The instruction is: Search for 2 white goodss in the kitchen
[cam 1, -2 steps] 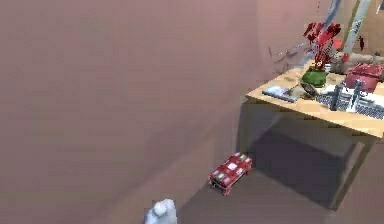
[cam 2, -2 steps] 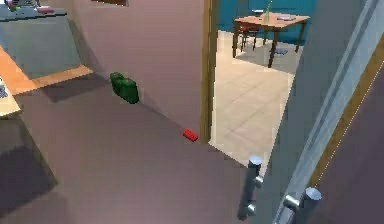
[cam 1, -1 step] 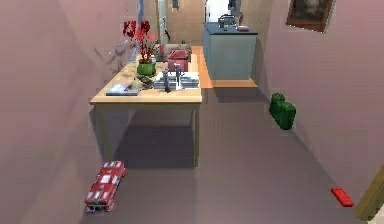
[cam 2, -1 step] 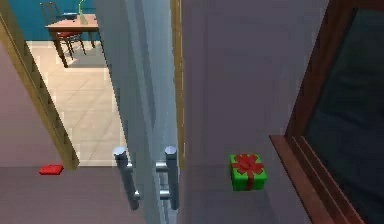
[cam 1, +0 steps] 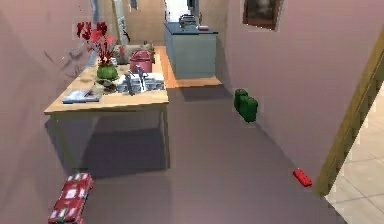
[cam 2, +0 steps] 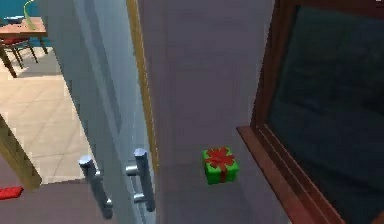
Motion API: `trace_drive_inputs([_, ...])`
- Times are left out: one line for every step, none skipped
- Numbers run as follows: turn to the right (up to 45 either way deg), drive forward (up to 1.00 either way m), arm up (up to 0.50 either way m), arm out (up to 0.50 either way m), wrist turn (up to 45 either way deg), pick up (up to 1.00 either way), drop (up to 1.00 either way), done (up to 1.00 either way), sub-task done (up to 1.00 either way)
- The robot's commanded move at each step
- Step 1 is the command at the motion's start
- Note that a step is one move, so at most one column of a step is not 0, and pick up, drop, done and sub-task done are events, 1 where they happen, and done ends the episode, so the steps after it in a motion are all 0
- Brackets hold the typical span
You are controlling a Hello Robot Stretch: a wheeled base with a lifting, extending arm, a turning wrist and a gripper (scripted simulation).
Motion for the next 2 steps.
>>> trace_drive_inputs([0.0,0.25,0.00,0.00,0.0,0.00,0.00,0.00,0.00])
trace_drive_inputs([15.0,0.00,0.00,0.00,0.0,0.00,0.00,0.00,0.00])
